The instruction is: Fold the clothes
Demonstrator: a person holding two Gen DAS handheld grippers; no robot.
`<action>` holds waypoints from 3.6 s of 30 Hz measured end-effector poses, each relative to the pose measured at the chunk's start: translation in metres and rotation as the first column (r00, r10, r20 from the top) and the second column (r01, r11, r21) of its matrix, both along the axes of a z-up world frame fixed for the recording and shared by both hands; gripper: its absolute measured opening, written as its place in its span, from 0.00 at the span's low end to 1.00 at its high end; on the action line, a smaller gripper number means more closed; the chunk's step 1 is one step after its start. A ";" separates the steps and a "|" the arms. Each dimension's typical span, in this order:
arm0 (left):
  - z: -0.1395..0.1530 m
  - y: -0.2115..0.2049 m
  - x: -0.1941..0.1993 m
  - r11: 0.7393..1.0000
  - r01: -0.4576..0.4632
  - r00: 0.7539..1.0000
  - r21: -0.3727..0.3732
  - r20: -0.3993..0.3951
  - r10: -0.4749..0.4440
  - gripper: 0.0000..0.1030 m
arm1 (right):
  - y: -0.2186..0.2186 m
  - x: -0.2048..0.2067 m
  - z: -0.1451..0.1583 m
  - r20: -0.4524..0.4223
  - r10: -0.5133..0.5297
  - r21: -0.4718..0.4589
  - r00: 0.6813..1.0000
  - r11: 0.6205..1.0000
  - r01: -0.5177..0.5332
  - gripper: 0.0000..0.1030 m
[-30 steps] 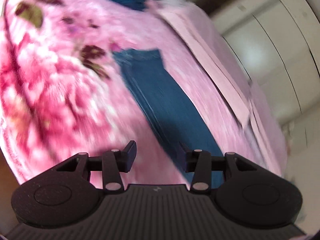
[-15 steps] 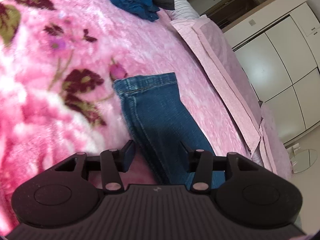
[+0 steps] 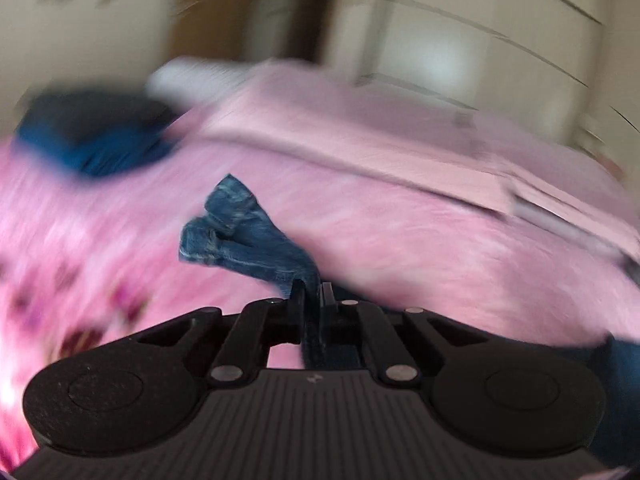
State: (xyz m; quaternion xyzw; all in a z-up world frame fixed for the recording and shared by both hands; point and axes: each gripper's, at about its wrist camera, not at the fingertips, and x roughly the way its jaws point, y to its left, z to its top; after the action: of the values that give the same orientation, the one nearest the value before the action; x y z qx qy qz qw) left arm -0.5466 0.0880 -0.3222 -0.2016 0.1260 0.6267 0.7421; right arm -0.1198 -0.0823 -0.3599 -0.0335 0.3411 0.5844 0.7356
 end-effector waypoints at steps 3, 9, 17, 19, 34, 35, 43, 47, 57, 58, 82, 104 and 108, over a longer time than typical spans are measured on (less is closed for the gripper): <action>0.018 -0.017 0.059 0.974 0.210 0.975 0.086 -0.096 -0.201 0.03 | -0.002 0.009 0.007 -0.001 -0.038 0.013 0.999 0.999 0.038 0.53; -0.053 -0.048 0.194 0.769 0.616 0.739 -0.172 -0.212 -0.639 0.27 | -0.010 0.033 0.013 -0.038 -0.100 0.035 0.994 0.994 0.102 0.53; -0.034 -0.070 0.147 0.799 0.592 0.791 -0.106 -0.110 -0.602 0.24 | -0.012 0.043 0.018 -0.134 -0.055 0.048 0.989 0.997 0.062 0.53; -0.020 -0.070 0.123 0.827 0.557 0.823 -0.079 -0.084 -0.562 0.24 | -0.005 0.040 0.020 -0.255 0.011 0.091 0.967 0.996 0.013 0.53; -0.026 -0.028 0.003 0.934 0.308 0.947 -0.182 0.147 -0.284 0.24 | 0.103 -0.016 -0.017 -0.674 0.031 -0.131 0.738 0.978 -0.161 0.53; -0.029 -0.027 0.001 0.933 0.307 0.947 -0.189 0.153 -0.281 0.24 | 0.106 -0.019 -0.016 -0.666 0.029 -0.135 0.746 0.978 -0.159 0.53; -0.036 -0.023 -0.001 0.929 0.309 0.944 -0.203 0.184 -0.274 0.23 | 0.112 -0.041 -0.024 -0.569 0.076 -0.102 0.819 0.981 -0.162 0.19; -0.032 -0.022 0.002 0.932 0.308 0.945 -0.191 0.176 -0.276 0.23 | 0.101 -0.037 -0.025 -0.593 0.094 -0.051 0.800 0.987 -0.153 0.19; -0.034 -0.020 -0.004 0.940 0.274 0.956 -0.202 0.163 -0.244 0.24 | 0.099 -0.038 -0.031 -0.763 -0.011 -0.124 0.647 0.984 -0.130 0.36; -0.034 -0.019 -0.005 0.940 0.272 0.957 -0.204 0.162 -0.241 0.24 | 0.102 -0.040 -0.032 -0.772 -0.016 -0.129 0.636 0.983 -0.132 0.36; -0.033 -0.014 0.031 0.918 0.344 0.933 -0.197 0.180 -0.311 0.23 | 0.031 0.007 -0.020 -0.473 -0.237 -0.050 0.849 0.969 0.243 0.02; -0.019 0.010 0.108 0.863 0.475 0.875 -0.171 -0.008 -0.484 0.17 | 0.038 -0.025 0.042 0.136 -0.231 0.016 0.963 0.973 0.231 0.37; -0.034 0.030 0.148 0.838 0.510 0.845 -0.195 -0.068 -0.530 0.16 | 0.092 -0.039 0.032 0.152 0.065 -0.021 0.986 0.998 -0.062 0.37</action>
State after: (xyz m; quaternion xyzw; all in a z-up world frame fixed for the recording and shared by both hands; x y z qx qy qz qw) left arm -0.3983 0.1182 -0.3565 -0.1841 0.2732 0.3991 0.8557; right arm -0.1592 0.0101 -0.3277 -0.0948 0.2874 0.6004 0.7402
